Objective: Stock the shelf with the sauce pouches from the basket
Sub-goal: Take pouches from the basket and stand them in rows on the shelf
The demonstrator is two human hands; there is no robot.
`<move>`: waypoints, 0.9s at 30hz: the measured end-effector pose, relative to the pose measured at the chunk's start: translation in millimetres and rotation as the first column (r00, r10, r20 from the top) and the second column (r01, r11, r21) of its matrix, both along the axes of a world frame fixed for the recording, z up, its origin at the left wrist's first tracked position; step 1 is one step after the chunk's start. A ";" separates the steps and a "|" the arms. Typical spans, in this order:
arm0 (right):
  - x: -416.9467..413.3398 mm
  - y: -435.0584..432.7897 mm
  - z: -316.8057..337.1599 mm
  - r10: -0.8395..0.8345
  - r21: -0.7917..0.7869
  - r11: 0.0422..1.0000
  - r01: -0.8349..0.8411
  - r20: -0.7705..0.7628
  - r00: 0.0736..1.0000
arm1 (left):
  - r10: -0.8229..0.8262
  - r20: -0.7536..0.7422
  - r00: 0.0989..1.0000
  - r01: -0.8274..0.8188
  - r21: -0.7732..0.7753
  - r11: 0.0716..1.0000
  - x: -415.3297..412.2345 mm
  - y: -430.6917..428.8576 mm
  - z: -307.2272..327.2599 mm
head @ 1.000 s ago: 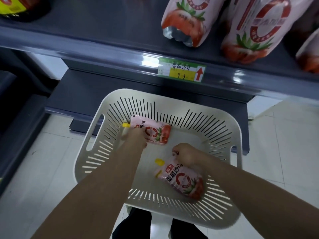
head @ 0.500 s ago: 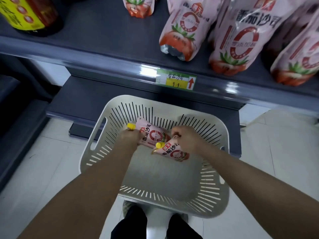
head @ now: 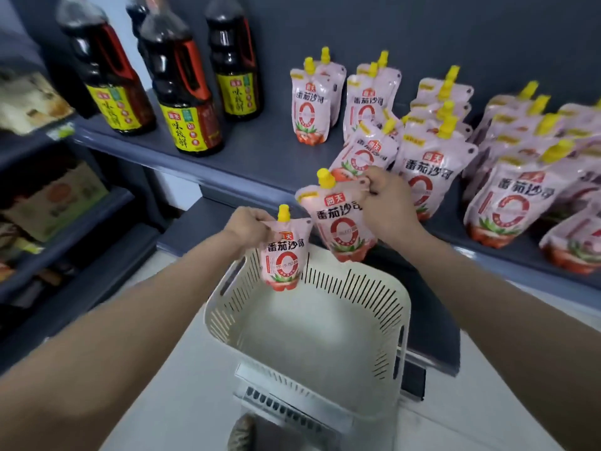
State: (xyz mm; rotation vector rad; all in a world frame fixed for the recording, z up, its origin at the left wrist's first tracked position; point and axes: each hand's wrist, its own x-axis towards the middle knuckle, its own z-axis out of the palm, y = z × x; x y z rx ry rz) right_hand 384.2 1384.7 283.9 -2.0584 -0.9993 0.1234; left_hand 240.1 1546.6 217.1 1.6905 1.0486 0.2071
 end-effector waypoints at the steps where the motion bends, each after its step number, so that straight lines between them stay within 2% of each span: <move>1: 2.9 4.8 15.3 -0.027 0.017 1.000 0.026 0.026 0.999 | 0.008 0.051 0.999 -0.008 0.001 1.000 -2.1 2.2 17.4; 6: 12.9 42.4 78.5 -0.079 0.254 0.964 0.079 -0.013 0.997 | 0.036 0.216 0.976 -0.061 0.107 0.992 -11.6 20.3 95.8; 11: 22.2 85.6 114.9 -0.151 0.332 0.928 0.168 -0.079 0.985 | 0.019 0.337 0.941 -0.080 0.167 0.983 -7.6 53.8 142.2; 18: 58.3 147.8 108.7 -0.298 0.284 0.892 0.352 -0.215 0.930 | -0.084 0.414 0.906 0.023 0.151 0.988 20.5 112.1 150.2; 27: 100.9 209.7 49.3 -0.348 0.172 0.889 0.424 -0.349 0.870 | -0.191 0.403 0.895 0.162 0.104 0.981 61.2 162.1 123.9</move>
